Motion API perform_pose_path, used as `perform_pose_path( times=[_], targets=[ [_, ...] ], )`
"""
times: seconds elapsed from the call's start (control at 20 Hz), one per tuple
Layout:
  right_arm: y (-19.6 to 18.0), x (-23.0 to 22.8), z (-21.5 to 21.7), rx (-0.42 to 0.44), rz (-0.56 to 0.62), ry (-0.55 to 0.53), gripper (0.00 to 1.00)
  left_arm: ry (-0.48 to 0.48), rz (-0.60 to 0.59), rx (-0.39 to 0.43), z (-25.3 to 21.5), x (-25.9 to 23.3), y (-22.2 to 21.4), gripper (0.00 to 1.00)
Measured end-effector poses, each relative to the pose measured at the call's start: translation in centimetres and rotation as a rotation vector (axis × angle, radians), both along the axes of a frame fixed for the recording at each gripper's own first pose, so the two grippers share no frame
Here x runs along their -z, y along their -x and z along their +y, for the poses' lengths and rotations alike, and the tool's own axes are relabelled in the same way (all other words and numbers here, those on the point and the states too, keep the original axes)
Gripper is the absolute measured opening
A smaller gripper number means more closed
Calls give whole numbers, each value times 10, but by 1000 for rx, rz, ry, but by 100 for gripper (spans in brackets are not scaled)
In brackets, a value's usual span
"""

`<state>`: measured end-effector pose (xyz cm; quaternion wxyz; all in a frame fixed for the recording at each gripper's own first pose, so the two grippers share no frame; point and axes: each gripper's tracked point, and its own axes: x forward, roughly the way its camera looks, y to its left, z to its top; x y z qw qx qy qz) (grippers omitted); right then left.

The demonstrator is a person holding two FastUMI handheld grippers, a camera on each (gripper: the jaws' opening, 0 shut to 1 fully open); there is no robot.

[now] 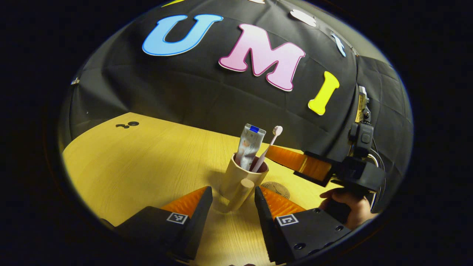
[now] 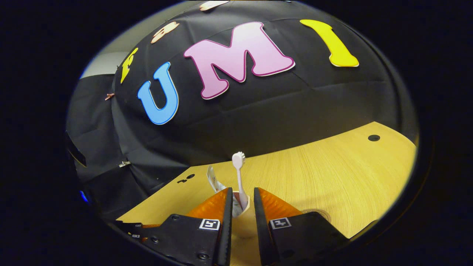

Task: Put the toothbrush and toothpaste on the desktop into the cup, then pick up the cup and place it on the coaster on the desktop.

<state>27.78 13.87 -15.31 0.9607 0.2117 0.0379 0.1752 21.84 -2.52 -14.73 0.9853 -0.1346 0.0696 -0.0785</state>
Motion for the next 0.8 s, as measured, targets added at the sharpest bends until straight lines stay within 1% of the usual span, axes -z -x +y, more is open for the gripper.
perform_pose_path(
  times=[0.15, 0.2, 0.25, 0.3, 0.35, 0.45, 0.5, 0.55, 0.7, 0.8],
  targets=[
    [22, -5, -14, -18, 61, -19, 34, -22, 73, 35, -2, -4, -6, 72],
    [29, -7, -21, -21, 78, -22, 38, -39, 105, 38, 0, -2, -8, 72],
    [37, -7, -28, -24, 101, -26, 39, -59, 139, 37, 1, -1, -9, 72],
    [44, -6, -35, -30, 126, -30, 25, -81, 167, 35, 3, 0, -9, 72],
    [53, -3, -42, -33, 154, -36, 46, -106, 190, 37, 3, 0, -9, 72],
    [68, 2, -52, -45, 219, -65, 46, -156, 219, 40, 2, 0, -8, 72],
    [76, 4, -56, -50, 246, -73, 63, -180, 236, 40, 1, 1, -8, 72],
    [84, 6, -58, -62, 267, -75, 46, -198, 252, 44, -2, 3, -7, 72],
    [110, 13, -69, -93, 310, -51, 47, -233, 289, 61, -10, 3, -1, 72],
    [128, 23, -78, -113, 347, -33, 47, -250, 320, 57, -9, 5, -2, 72]
  ],
)
